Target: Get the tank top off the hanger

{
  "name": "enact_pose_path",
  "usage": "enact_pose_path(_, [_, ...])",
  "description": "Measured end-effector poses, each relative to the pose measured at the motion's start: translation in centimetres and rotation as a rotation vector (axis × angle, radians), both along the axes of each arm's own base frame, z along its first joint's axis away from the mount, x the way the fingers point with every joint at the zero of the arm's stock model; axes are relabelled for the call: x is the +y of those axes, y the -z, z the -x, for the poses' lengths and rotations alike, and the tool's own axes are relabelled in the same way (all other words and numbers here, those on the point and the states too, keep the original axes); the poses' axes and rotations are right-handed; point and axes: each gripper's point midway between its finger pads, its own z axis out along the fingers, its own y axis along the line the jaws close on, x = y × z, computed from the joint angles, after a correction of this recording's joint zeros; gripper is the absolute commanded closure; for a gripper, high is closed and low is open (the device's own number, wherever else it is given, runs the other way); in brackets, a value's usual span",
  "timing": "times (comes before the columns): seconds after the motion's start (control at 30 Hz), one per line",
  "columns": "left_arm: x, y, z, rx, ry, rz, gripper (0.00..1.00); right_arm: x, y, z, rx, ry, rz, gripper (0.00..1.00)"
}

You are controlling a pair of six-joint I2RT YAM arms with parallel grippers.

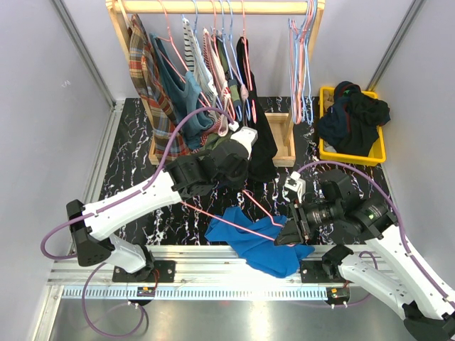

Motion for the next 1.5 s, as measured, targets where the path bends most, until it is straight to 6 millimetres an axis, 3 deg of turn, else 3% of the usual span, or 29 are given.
enact_pose_path(0.13, [0.0, -0.1, -0.2, -0.012, -0.006, -0.001, 1.00, 0.0, 0.0, 0.0, -0.001, -0.003, -0.001, 0.57])
enact_pose_path(0.37, [-0.1, -0.3, -0.4, -0.025, 0.001, -0.001, 1.00, 0.1, 0.1, 0.2, 0.004, -0.009, 0.001, 0.70])
enact_pose_path(0.63, [-0.3, -0.5, -0.5, -0.037, 0.006, 0.008, 1.00, 0.2, 0.7, 0.3, 0.027, -0.017, 0.018, 0.71])
enact_pose_path(0.8, [-0.6, -0.8, -0.7, -0.049, 0.009, 0.022, 1.00, 0.2, 1.0, 0.3, 0.040, -0.017, 0.028, 0.87])
enact_pose_path(0.87, [-0.7, -0.9, -0.8, -0.053, 0.011, 0.024, 1.00, 0.2, 1.1, 0.2, 0.034, -0.014, 0.034, 0.98])
enact_pose_path(0.97, [-0.7, -1.0, -0.8, -0.057, 0.015, 0.022, 1.00, 0.2, 1.2, 0.0, 0.028, -0.008, 0.040, 1.00])
enact_pose_path(1.03, [-0.6, -0.9, -0.8, -0.060, 0.018, 0.018, 0.63, 0.1, 1.3, -0.1, 0.023, -0.002, 0.044, 1.00])
enact_pose_path(1.1, [-0.5, -0.9, -0.8, -0.061, 0.020, 0.014, 0.19, 0.0, 1.4, -0.3, 0.018, 0.014, 0.059, 1.00])
enact_pose_path(1.13, [-0.4, -0.8, -0.7, -0.063, 0.022, 0.010, 0.04, -0.1, 1.5, -0.4, 0.016, 0.023, 0.069, 1.00])
enact_pose_path(1.27, [1.5, -0.6, 0.0, -0.062, -0.005, 0.015, 0.01, -0.3, 1.9, -0.7, 0.008, 0.043, 0.090, 1.00])
enact_pose_path(1.33, [3.0, -1.4, 0.5, -0.080, -0.030, 0.040, 0.01, -0.3, 1.9, -0.8, 0.005, 0.047, 0.093, 1.00])
enact_pose_path(1.5, [7.5, -6.6, 1.7, -0.181, -0.115, 0.216, 0.01, -0.3, 1.9, -0.6, 0.005, 0.038, 0.091, 1.00])
